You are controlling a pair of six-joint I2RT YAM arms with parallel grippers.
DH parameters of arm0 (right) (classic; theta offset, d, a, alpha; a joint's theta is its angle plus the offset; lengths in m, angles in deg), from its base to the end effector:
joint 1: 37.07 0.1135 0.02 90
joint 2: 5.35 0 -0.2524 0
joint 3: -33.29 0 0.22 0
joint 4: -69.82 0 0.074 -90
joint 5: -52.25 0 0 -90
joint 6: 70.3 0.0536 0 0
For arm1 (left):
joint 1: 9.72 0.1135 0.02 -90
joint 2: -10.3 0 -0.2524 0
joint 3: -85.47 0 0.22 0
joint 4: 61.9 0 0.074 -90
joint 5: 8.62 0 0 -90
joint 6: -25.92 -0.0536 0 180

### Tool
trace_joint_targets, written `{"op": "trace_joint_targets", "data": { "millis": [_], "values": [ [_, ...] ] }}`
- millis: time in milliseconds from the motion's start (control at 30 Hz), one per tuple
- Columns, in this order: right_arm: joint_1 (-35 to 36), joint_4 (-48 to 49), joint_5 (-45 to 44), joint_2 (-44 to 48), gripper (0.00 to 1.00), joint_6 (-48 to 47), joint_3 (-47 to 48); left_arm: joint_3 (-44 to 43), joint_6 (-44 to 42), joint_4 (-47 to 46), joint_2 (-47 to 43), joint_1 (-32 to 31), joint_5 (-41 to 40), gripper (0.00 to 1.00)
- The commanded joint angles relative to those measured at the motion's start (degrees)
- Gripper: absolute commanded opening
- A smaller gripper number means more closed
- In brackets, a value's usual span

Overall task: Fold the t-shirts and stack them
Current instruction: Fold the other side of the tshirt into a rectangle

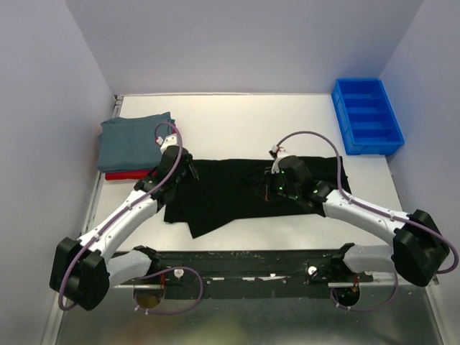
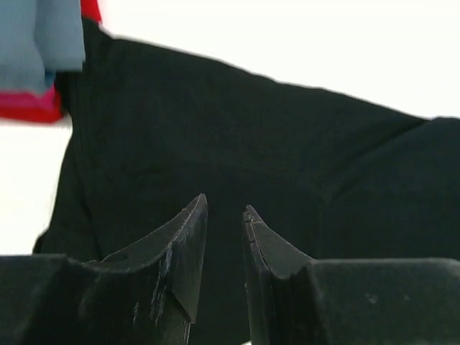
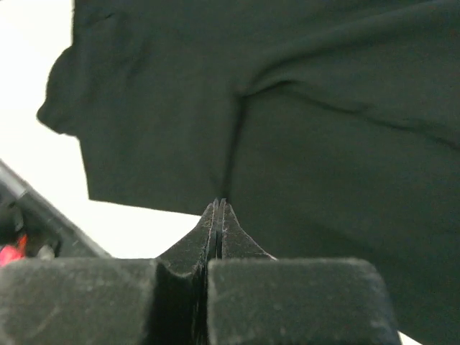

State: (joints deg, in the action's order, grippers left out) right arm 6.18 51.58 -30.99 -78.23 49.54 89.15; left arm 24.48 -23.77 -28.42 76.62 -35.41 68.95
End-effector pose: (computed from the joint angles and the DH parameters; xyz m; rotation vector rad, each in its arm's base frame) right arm 0.1850 0.1827 0.2169 -0.3399 2.2862 0.8218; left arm 0.2178 -0.0920 0.2450 -0.4034 2.2208 -0.3822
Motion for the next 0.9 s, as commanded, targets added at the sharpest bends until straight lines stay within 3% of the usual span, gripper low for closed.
{"op": "trace_joint_targets", "data": {
  "millis": [0, 100, 267, 533, 667, 867],
  "values": [
    [-6.6, -13.6, -15.5, 2.6, 0.01, -1.6, 3.0, 5.4, 3.9, 1.2, -4.3, -1.5, 2.7, 0.38],
    [-14.8, -16.5, -16.9, 4.5, 0.01, -0.1, 2.9, 4.0, 4.5, -2.5, -1.0, -3.0, 4.3, 0.36],
    [-21.1, -18.4, -21.8, 5.3, 0.01, 1.4, 3.3, -4.2, 2.5, -8.7, 11.2, -7.8, 4.8, 0.35],
    [-31.0, -22.6, -20.4, -8.5, 0.01, 2.9, 12.5, -20.2, -2.5, -4.0, 30.2, -8.0, 2.2, 0.31],
    [-38.0, -21.8, -17.8, -13.0, 0.01, 4.0, 14.5, -20.7, -2.1, -4.9, 33.8, -6.2, 4.3, 0.3],
    [-46.2, -21.3, -15.4, -18.6, 0.01, 7.3, 14.3, -13.9, -0.2, -10.0, 36.1, -2.4, 8.6, 0.29]
  ]
}}
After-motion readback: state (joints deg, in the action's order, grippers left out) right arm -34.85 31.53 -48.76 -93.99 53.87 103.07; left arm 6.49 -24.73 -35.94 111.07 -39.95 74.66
